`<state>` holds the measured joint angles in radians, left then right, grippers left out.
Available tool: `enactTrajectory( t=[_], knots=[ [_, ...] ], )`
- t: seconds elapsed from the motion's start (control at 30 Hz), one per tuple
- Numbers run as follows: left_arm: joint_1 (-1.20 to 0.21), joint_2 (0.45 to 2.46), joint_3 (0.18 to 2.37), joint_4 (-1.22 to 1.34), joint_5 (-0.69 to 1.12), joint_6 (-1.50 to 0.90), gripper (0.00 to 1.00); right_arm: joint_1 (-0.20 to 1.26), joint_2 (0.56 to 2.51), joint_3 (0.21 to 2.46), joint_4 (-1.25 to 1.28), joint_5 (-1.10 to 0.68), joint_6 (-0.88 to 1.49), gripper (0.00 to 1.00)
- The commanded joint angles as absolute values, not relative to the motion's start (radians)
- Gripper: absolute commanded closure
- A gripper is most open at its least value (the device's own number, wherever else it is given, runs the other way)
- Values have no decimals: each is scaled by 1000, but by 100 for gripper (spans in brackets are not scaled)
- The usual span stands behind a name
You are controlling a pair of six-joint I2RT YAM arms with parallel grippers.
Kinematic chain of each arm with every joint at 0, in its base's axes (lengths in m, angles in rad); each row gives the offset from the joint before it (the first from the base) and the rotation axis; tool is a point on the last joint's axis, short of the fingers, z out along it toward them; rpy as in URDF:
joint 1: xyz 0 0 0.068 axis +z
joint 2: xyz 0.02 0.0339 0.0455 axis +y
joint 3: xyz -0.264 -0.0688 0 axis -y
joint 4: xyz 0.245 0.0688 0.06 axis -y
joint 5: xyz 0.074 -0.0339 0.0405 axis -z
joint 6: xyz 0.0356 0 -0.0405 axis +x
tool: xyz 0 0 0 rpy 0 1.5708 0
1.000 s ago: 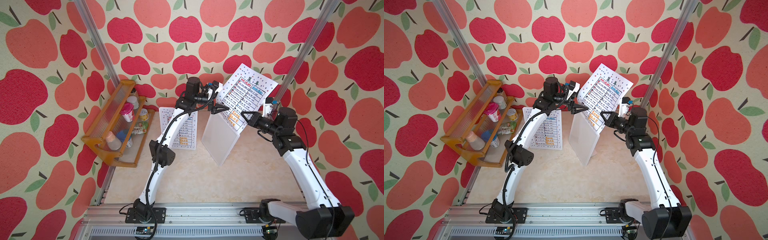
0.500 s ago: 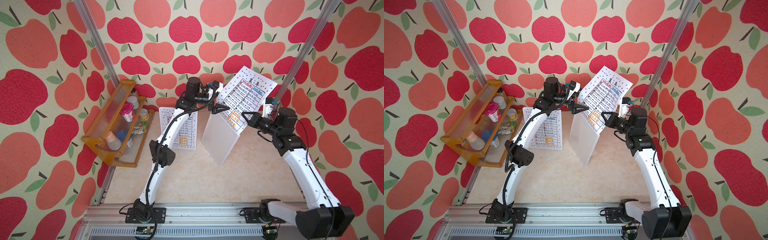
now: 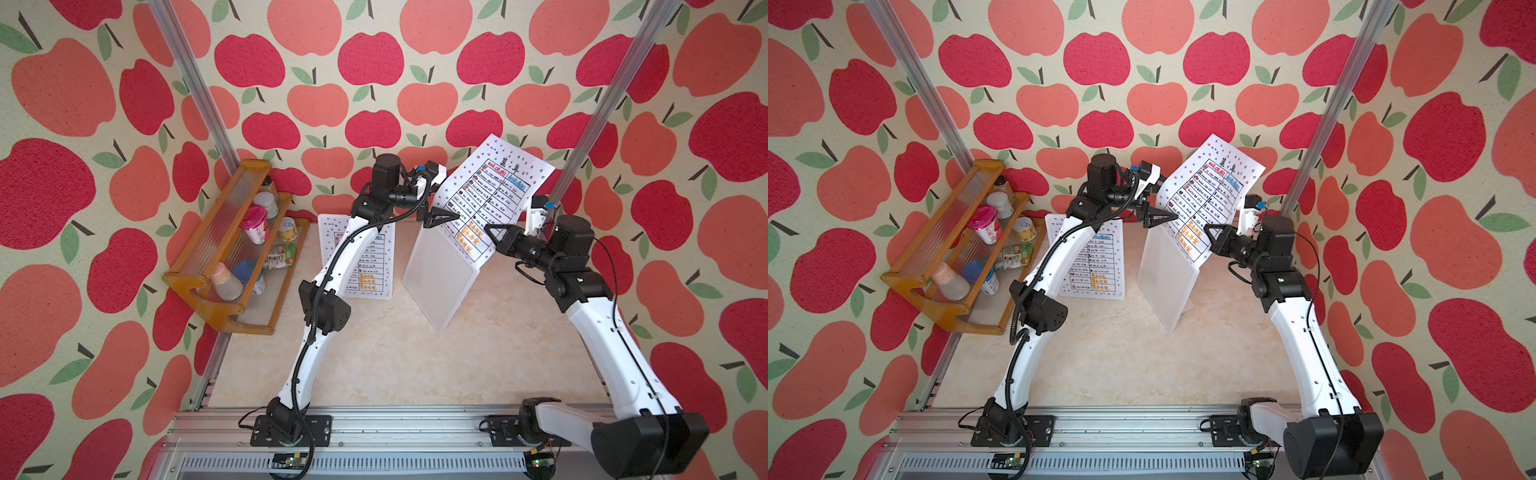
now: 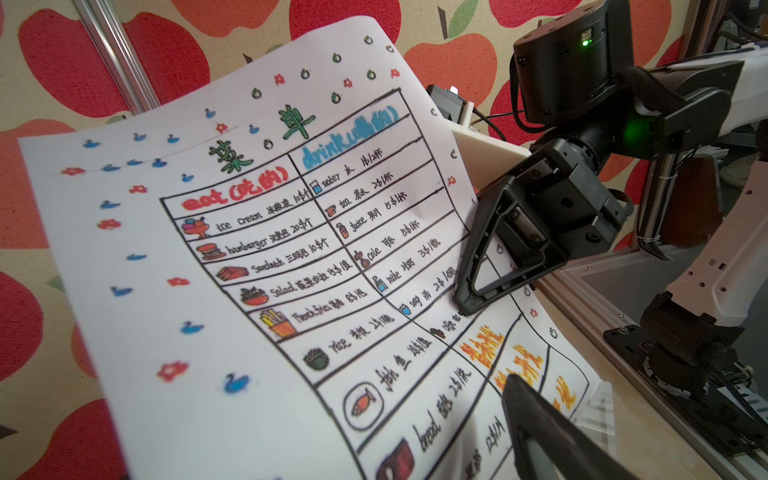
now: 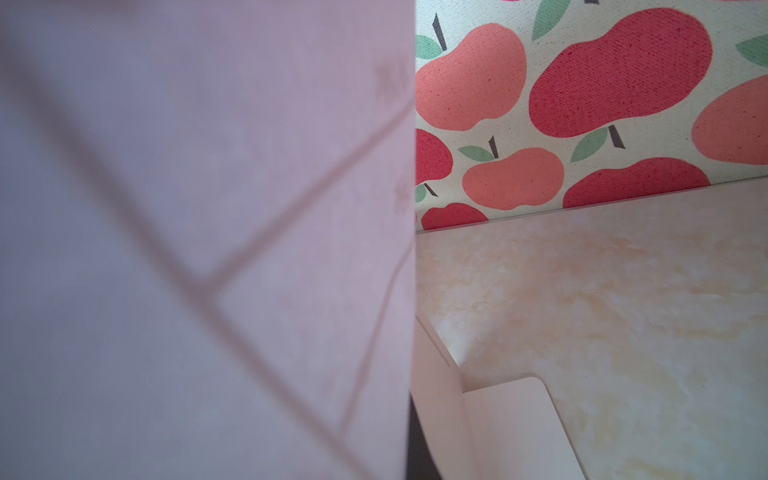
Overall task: Insert the menus into the narrow rack
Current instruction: Insert the menu into the narrow rack.
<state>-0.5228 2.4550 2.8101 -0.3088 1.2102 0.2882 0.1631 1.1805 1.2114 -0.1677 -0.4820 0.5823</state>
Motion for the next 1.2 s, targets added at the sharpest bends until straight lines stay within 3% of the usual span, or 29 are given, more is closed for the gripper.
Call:
enactTrajectory(
  t=[0.0, 1.17],
  knots=[
    [-526, 2470, 2837, -288, 1203, 288, 5, 157, 1157, 1192, -183, -452, 554, 100],
    [-476, 2530, 2836, -242, 1248, 272, 4, 195, 1169, 1169, -100, -410, 513, 100]
  ],
)
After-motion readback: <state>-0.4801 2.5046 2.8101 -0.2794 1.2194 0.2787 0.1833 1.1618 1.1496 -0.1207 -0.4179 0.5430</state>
